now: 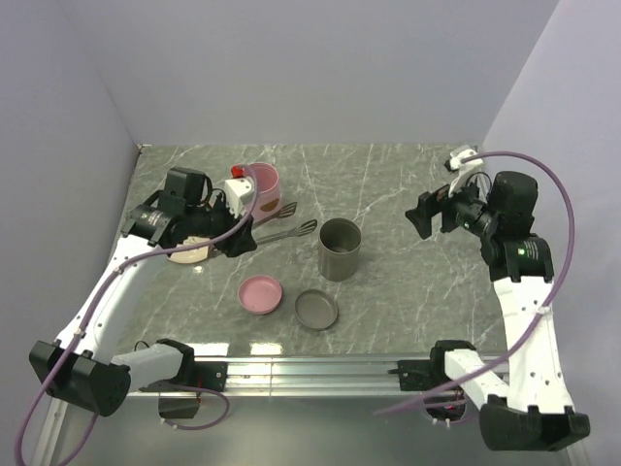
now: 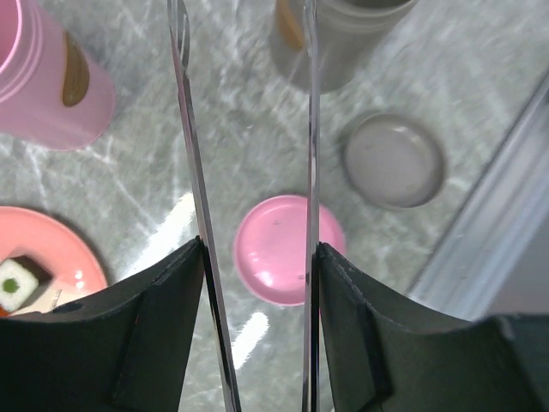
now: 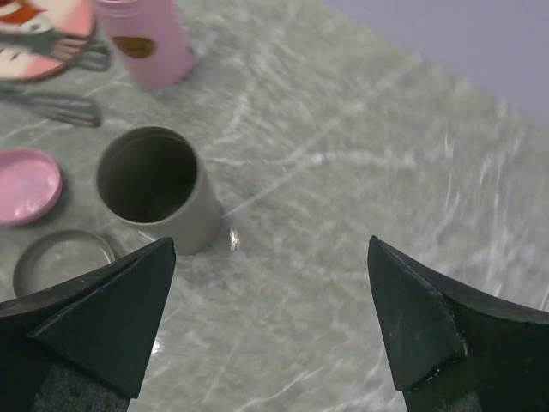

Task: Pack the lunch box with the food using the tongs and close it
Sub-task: Pick up the clamp at the center of the board.

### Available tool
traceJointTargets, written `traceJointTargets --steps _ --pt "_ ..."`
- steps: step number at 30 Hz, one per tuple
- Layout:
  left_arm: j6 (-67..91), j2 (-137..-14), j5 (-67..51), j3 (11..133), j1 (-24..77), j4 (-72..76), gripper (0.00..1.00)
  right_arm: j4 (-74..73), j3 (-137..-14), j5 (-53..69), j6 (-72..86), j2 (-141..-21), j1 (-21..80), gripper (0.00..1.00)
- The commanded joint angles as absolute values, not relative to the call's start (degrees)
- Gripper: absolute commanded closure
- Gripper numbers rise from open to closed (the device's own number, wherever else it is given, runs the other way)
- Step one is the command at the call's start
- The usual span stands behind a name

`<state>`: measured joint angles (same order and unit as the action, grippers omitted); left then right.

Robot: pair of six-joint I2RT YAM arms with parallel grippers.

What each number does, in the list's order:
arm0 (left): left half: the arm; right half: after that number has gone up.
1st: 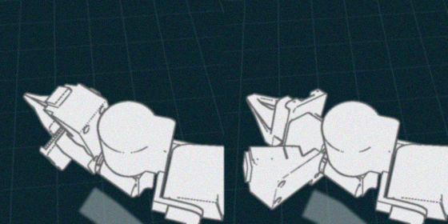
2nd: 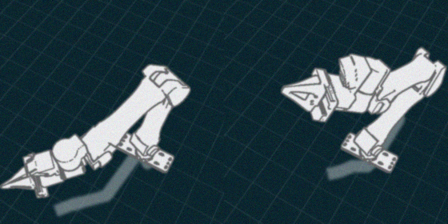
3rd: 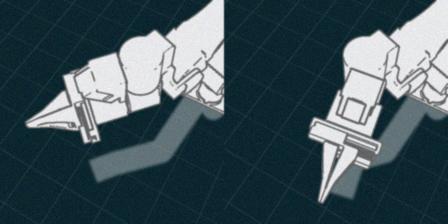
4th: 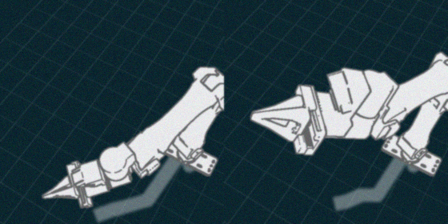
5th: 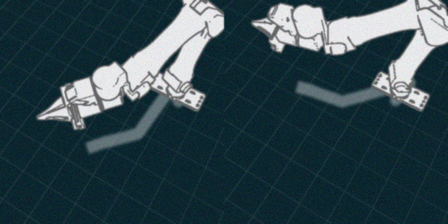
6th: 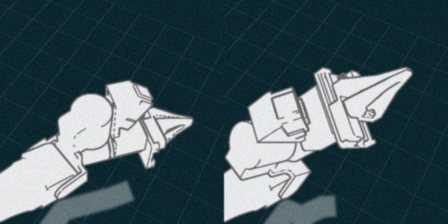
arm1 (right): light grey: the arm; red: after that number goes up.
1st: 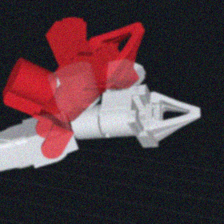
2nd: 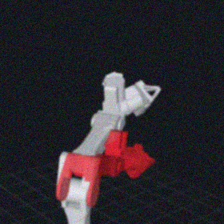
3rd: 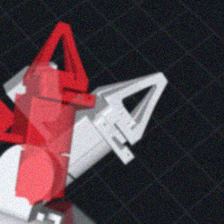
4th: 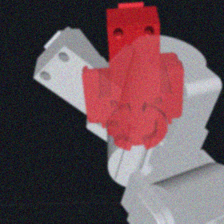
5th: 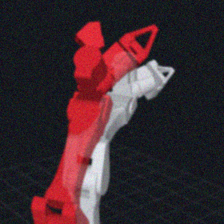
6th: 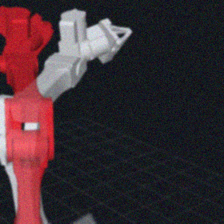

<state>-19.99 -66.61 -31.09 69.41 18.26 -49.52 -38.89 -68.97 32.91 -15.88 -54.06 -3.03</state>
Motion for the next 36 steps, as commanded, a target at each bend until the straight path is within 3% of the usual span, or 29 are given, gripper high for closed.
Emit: traceJointTargets --steps 1,7,8,11,18,31,36 --pt "-14.0 -65.2 -36.8 75.1 18.4 -53.2 0.41 -33.1 -71.5 35.5 -27.8 -50.2 4.4 0.00" --pt "-11.8 -65.7 -42.2 77.1 17.1 -53.5 0.41 -23.2 -67.9 30.3 -39.1 -45.3 20.5 0.00" --pt "-11.4 -66.1 -43.0 77.7 17.1 -53.9 0.41 -21.2 -67.2 29.1 -40.6 -45.0 26.9 0.00" --pt "-10.6 -66.2 -46.3 78.9 17.1 -53.9 0.41 -19.4 -65.7 19.1 -47.3 -46.4 42.4 0.00" --pt "-10.4 -65.0 -48.8 78.6 17.1 -53.3 0.41 -14.4 -64.4 5.1 -55.1 -55.5 61.5 0.00" --pt "-8.6 -63.9 -51.9 76.3 17.1 -50.5 0.42 -15.6 -75.1 0.4 -55.5 -72.8 65.2 0.06" --pt "-8.8 -64.0 -53.0 75.9 17.1 -50.6 0.42 -16.2 -75.1 0.1 -57.7 -74.2 65.2 0.17"
